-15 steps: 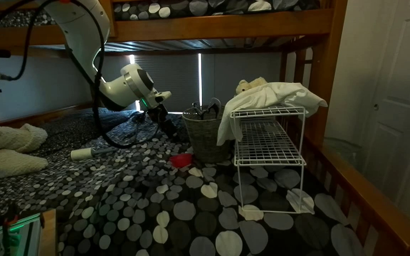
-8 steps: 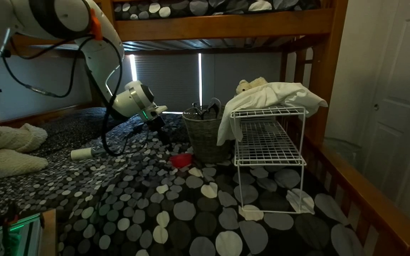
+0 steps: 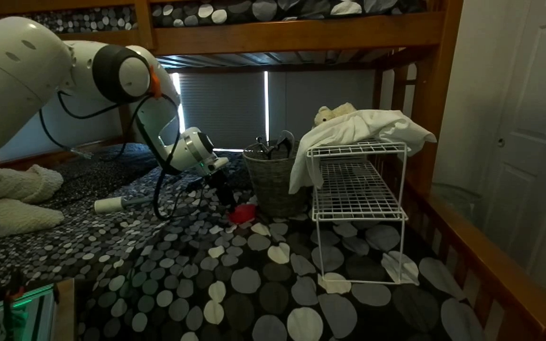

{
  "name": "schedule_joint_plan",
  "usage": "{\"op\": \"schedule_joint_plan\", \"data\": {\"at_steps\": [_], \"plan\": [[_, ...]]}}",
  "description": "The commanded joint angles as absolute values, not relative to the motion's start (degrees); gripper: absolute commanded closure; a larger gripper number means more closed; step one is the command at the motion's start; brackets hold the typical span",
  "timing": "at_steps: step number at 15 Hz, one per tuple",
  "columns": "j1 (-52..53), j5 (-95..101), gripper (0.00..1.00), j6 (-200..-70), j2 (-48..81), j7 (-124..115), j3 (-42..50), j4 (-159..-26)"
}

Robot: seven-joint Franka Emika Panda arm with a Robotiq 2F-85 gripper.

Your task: Move the pink bowl to the left

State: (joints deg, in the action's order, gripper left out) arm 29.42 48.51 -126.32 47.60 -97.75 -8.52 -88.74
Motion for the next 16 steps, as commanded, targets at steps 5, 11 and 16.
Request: {"op": "schedule_joint_plan", "data": {"at_steps": [5, 11, 16], "plan": [[32.1, 42.6, 0.50, -123.9, 57.0, -97.3, -5.4, -76.6], [33.5, 40.6, 0.96, -121.9, 57.8, -95.4, -3.8, -74.3], [31.1, 43.7, 0.99, -131.0, 51.5, -90.3, -7.6, -80.7]]}}
